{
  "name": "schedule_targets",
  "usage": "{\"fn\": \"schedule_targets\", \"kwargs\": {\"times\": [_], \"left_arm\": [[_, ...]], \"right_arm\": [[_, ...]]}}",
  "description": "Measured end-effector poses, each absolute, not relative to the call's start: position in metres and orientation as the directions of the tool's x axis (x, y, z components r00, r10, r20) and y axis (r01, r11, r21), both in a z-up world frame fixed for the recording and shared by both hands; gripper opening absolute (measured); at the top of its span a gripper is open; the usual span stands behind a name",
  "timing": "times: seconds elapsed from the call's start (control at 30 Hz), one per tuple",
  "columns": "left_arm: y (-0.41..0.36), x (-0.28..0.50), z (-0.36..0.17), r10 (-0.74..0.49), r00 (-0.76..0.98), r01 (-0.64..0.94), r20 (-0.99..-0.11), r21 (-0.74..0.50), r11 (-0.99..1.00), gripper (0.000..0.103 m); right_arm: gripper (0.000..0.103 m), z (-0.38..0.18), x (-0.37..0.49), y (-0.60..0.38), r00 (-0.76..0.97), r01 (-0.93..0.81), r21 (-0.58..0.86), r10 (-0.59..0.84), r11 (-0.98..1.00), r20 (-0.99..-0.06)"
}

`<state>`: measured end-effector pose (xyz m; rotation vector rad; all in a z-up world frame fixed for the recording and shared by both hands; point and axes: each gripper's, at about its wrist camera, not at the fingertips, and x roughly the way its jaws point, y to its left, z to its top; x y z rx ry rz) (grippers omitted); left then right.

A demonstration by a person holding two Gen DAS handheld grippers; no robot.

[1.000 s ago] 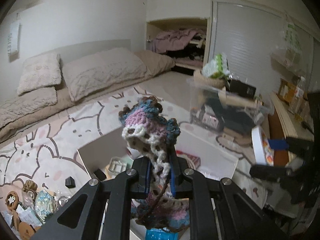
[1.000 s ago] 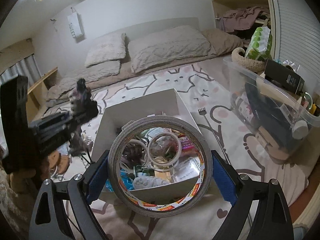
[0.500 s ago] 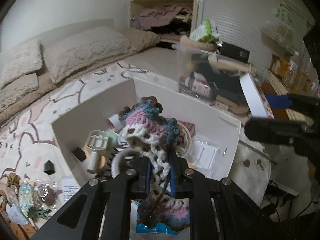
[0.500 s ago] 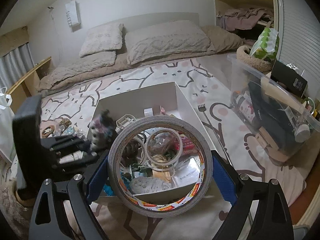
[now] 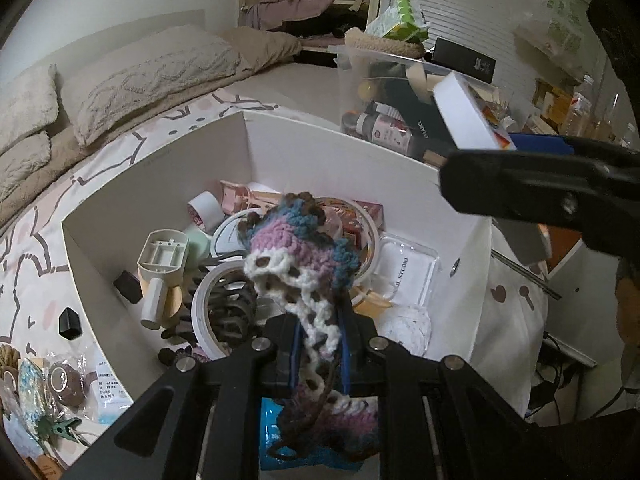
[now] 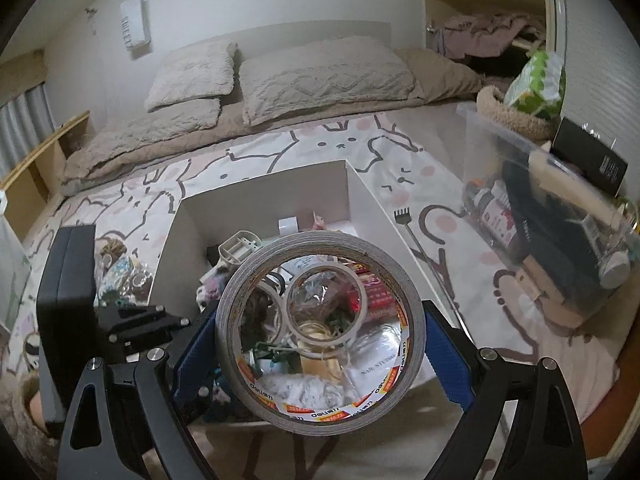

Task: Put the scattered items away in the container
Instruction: 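Lower crocheted piece into the box and open left gripper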

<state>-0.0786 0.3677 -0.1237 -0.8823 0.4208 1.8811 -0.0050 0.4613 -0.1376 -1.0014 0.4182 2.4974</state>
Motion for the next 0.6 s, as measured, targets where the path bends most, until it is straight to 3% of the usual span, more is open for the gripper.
{"fn": "schedule_targets", "kwargs": {"times": [0.1, 0.17, 0.2, 0.6], "left_arm": [[0.364, -0.082, -0.123, 0.633, -0.258, -0.874, -0.730, -0.102, -0.474, 0.034], [0.362, -0.084, -0.121, 0.633, -0.265, -0.867, -0.727, -0.108, -0.487, 0.058], [0.360, -0.086, -0.120, 0.636, -0.269, -0.861, -0.723, -0.115, -0.495, 0.062], [0.327, -0.078, -0.111, 0.618, -0.291, -0.871, -0.730, -0.064, -0.486, 0.065]], "right_arm": [[0.093, -0.144, -0.010, 0.466, -0.649, -0.500, 0.144, 0.260, -0.854, -0.715], [0.093, -0.147, -0.013, 0.466, -0.644, -0.509, 0.148, 0.260, -0.848, -0.720], [0.093, -0.148, -0.014, 0.466, -0.640, -0.512, 0.149, 0.261, -0.846, -0.723], [0.093, -0.166, -0.040, 0.456, -0.598, -0.513, 0.171, 0.207, -0.841, -0.774]]}}
